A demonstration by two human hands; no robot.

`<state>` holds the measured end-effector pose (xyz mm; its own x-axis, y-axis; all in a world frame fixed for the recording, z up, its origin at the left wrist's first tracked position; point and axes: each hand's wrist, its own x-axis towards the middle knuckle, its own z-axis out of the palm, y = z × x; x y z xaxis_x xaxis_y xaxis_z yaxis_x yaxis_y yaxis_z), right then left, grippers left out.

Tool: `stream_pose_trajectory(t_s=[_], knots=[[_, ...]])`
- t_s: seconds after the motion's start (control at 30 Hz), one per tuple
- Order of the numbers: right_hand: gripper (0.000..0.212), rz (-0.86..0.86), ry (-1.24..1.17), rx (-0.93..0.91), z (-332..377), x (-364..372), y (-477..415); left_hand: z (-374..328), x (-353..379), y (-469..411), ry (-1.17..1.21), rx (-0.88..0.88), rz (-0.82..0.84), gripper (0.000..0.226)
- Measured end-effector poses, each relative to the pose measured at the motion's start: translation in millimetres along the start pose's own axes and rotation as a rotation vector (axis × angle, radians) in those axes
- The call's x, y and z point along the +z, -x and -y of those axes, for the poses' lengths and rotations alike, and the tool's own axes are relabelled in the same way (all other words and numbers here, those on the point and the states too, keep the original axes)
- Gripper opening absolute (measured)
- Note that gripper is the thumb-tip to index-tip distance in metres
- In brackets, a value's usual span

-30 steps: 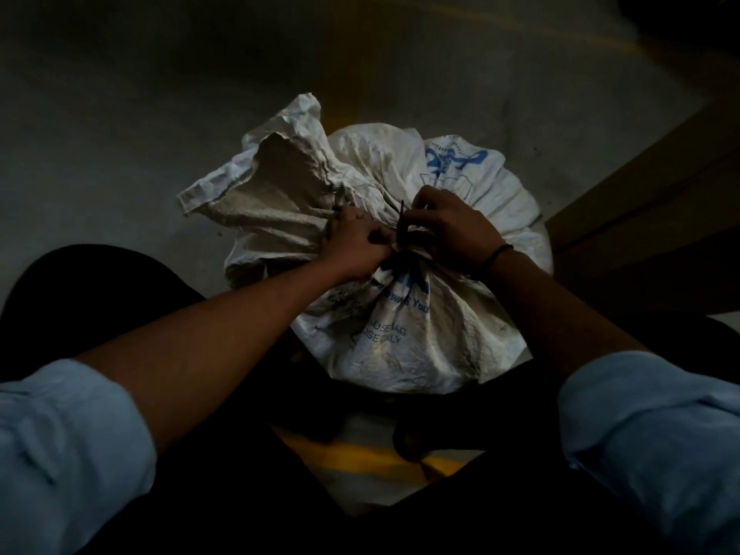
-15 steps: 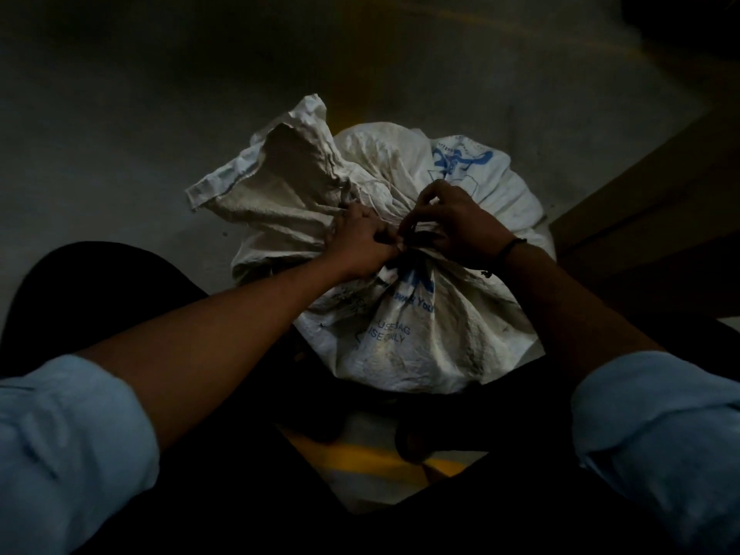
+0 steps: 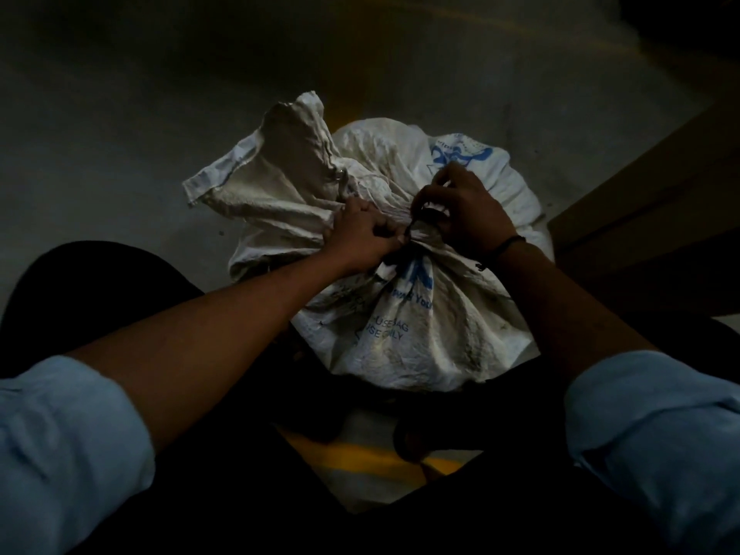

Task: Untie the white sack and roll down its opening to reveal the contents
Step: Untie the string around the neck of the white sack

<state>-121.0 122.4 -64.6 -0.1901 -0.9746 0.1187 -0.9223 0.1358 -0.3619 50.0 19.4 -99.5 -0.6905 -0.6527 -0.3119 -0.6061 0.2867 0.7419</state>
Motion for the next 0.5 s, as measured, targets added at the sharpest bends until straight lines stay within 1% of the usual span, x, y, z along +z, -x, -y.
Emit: stream_pose_trajectory(t_s=[0.1, 0.17, 0.23, 0.37, 0.43, 0.5], knots=[[0.02, 0.069, 0.022, -0.131, 4, -6, -2, 3, 2, -2, -0.015, -0.015, 0.004, 0.049], [0.018, 0.091, 0.076, -0.173, 6, -9, -3, 3, 2, -4, -0.022, -0.017, 0.01, 0.045], [0.013, 0.091, 0.109, -0.174, 7, -8, -3, 3, 3, -4, -0.013, -0.009, 0.011, 0.038], [0.011, 0.09, 0.123, -0.181, 6, -10, -5, 3, 3, -5, -0.004, -0.005, 0.003, 0.037], [0.012, 0.109, 0.122, -0.186, 6, -12, -4, 4, 2, -4, 0.009, 0.008, -0.022, 0.043], [0.013, 0.085, 0.13, -0.18, 6, -12, -4, 3, 1, -4, 0.058, 0.012, -0.054, 0.055]])
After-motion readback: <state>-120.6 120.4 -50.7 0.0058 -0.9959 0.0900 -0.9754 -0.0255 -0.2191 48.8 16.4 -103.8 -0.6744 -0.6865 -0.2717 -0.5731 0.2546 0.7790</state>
